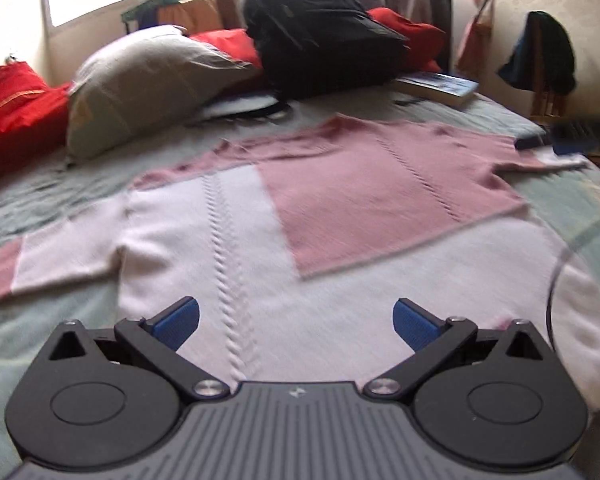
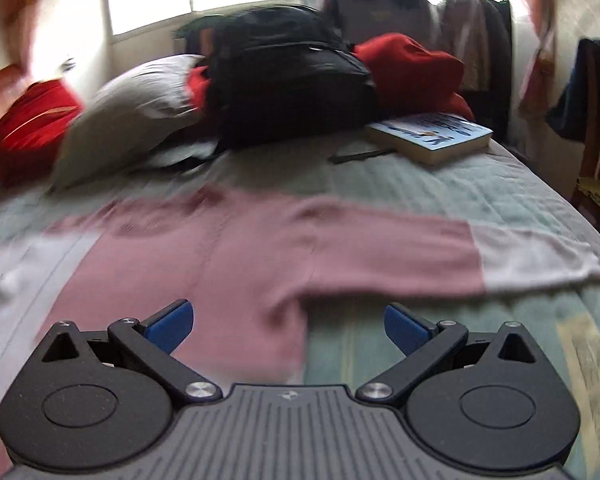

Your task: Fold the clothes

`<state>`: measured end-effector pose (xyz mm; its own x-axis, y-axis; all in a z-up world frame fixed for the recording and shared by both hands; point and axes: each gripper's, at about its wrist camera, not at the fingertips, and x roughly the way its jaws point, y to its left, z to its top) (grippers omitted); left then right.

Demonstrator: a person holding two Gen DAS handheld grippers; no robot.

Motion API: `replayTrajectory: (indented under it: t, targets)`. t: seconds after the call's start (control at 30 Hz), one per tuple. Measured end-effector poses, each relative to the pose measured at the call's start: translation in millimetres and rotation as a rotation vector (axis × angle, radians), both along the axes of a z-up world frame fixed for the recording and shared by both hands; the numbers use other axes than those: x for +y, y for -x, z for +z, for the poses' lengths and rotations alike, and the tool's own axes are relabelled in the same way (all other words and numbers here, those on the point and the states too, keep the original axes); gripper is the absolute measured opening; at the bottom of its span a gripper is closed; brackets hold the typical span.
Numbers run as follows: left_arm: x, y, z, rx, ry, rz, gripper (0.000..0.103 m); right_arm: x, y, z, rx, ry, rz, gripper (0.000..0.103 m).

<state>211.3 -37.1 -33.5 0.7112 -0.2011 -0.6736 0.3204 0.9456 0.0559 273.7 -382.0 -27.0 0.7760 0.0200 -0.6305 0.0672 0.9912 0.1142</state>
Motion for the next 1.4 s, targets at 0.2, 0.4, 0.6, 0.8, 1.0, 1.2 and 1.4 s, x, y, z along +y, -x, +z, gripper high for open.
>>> replayTrajectory:
  t: [0.2, 0.4, 0.6, 0.8, 1.0, 1.2, 1.4]
  targets:
    - [5.6, -20.0, -17.6, 0.03, 0.06, -0.006, 0.102, -41.2, -123.4, -23.7, 0.159, -0.022, -0.204, 0.103]
    - [4.1, -28.0, -38.8, 0.04, 0.012, 0.004, 0.102, -45.0, -184.9, -68.1, 0.282, 0.012, -0.262, 0.103]
    - [5.8, -29.0, -46.0, 0.05, 0.053, -0.017, 0.102, -49.7, -199.0, -68.5, 0.286, 0.002, -0.253, 0.103]
    - [10.1, -25.2, -45.5, 0.052, 0.069, -0.017, 0.102, -44.3, -180.4, -40.1, 0.219, -0.019, -0.247, 0.103]
    - [11.0, -22.1, -44.7, 0.053, 0.067, -0.019, 0.102, -40.9, -200.0, -65.5, 0.269, 0.011, -0.262, 0.103]
    - [13.6, -21.1, -43.5, 0.054, 0.073, -0.02, 0.102, -53.8, -210.0, -66.9, 0.24, -0.029, -0.285, 0.103]
    - [14.6, -18.6, -44.4, 0.05, 0.076, -0.025, 0.102, -9.1, -189.5, -36.5, 0.21, 0.039, -0.123, 0.103]
